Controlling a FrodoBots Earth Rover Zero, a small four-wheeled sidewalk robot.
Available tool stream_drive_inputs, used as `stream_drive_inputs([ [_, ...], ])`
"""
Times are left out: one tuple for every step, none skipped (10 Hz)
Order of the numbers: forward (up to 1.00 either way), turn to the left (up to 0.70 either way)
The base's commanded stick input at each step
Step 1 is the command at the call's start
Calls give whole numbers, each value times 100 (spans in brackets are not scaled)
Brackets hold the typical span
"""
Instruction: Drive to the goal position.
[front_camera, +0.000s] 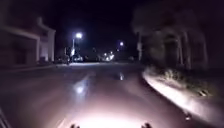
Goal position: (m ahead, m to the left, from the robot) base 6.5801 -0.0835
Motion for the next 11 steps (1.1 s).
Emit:
stream_drive_inputs([
  [70,0],
  [70,0],
  [70,0],
  [70,0],
  [70,0],
  [70,0],
  [70,0],
  [70,0],
  [70,0],
  [70,0],
  [70,0],
])
